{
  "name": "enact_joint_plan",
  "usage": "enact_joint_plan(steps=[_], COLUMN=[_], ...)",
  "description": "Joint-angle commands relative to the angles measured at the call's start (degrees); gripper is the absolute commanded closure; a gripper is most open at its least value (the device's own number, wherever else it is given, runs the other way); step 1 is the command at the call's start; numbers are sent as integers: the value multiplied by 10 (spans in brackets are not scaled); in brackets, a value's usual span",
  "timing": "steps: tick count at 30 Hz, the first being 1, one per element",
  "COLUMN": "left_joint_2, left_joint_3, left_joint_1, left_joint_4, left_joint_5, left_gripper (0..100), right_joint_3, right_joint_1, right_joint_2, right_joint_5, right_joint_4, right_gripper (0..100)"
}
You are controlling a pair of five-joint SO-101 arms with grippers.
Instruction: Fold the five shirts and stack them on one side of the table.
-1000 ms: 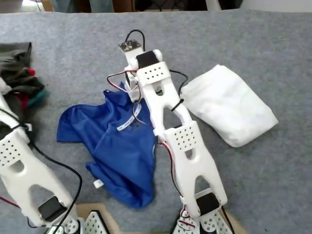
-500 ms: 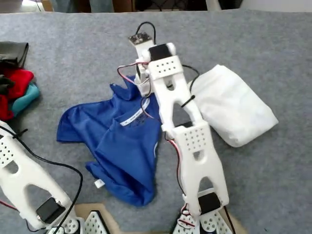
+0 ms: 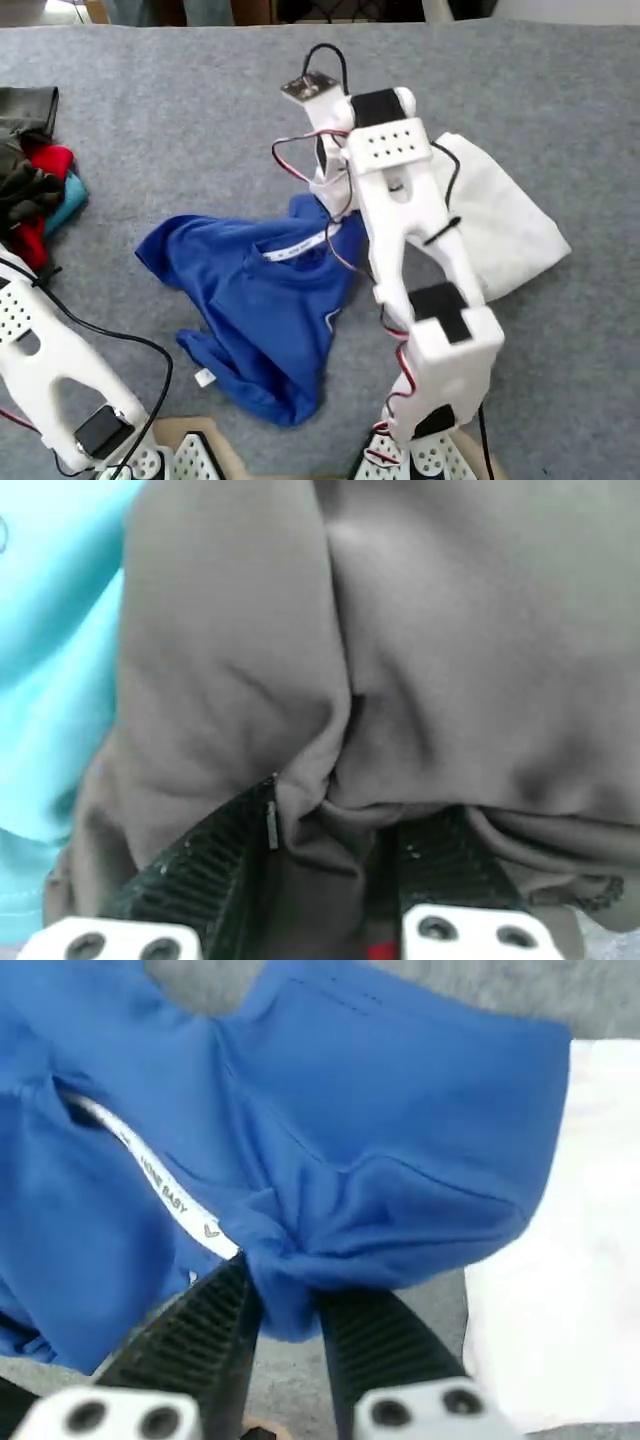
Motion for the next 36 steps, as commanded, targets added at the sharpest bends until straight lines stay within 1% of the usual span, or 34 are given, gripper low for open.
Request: enact_joint_plan(steps=[1,3,5,6,7,8,10,12,15,17,20,21,22,23,24,28,32,34,36], left_joint_2=[0,-16,-36,-47,-59,-70,-95,-122,-169,-207,-273,-294,-318,-340,-362,-411,-363,-334,-293], left_joint_3=[8,9,10,12,13,14,14,15,22,39,92,116,141,167,193,272,360,386,413], left_joint_1=[4,3,0,0,-3,-5,-9,-11,-9,-5,10,20,33,47,65,159,224,242,260], left_joint_4=[18,18,18,18,18,18,18,18,18,18,18,18,18,18,18,4,-120,-156,-168], left_joint_5=[-20,-30,-27,-28,-29,-29,-30,-31,-31,-31,-31,-31,-31,-31,-31,-33,-28,-30,-33], left_gripper=[819,818,818,818,815,802,777,768,764,763,763,763,764,768,769,770,770,770,770], right_joint_3=[27,25,16,10,2,-6,-29,-63,-118,-148,-173,-175,-175,-175,-174,-174,-153,-132,-95], right_joint_1=[3,0,-7,-10,-12,-12,-10,6,45,83,153,174,193,212,233,324,440,500,555], right_joint_2=[-66,-79,-83,-84,-85,-87,-87,-87,-87,-87,-87,-87,-87,-87,-87,-83,-64,-45,-18], right_joint_5=[-8,-35,-29,-26,-30,-30,-31,-31,-31,-40,-83,-85,-85,-88,-88,-88,-84,-84,-82], right_joint_4=[-3,-7,-12,-11,-11,-11,-10,-1,2,2,2,2,2,3,3,-3,-47,-70,-99], right_gripper=[782,622,477,419,383,372,390,432,546,669,910,985,979,945,934,982,982,982,982])
